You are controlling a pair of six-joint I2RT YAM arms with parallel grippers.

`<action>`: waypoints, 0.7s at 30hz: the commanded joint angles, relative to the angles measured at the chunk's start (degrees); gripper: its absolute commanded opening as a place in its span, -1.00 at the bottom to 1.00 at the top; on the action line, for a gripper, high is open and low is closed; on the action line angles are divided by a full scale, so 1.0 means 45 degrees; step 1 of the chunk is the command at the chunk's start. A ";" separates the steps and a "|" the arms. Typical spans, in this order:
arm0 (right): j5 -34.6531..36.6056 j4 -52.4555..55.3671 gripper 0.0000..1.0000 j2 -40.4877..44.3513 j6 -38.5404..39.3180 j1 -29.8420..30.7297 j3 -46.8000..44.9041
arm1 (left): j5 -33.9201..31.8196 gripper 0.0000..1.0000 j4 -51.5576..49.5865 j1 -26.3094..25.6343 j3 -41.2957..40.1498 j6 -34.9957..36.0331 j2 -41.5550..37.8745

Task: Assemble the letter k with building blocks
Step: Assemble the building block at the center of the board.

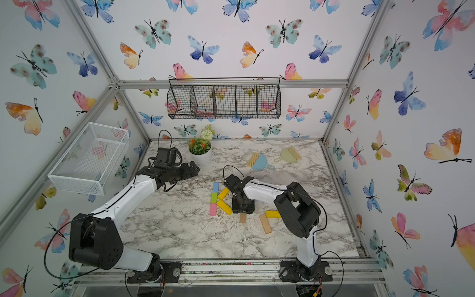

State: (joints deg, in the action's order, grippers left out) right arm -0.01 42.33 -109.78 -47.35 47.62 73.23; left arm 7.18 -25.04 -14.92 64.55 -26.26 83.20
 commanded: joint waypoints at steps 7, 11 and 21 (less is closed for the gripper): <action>0.2403 0.0777 0.09 0.4835 -0.1119 -0.1224 -0.0331 | -0.0317 0.98 0.0134 -0.2445 0.0690 0.1094 0.0143; 0.3478 0.0118 0.10 0.7997 -0.1567 -0.3086 -0.2242 | -0.0829 1.00 0.0378 -0.4318 0.1449 0.1706 0.0831; 0.1958 0.0275 0.11 1.1318 -0.0552 -0.7491 -0.4059 | -0.1034 0.91 0.0476 -0.8593 0.4262 0.4442 0.4541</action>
State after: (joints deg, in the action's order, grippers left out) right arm 10.83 41.87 -61.12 -50.70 15.86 56.34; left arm 3.55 -22.68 -49.84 81.10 -12.80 99.09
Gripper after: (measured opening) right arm 0.553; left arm 0.959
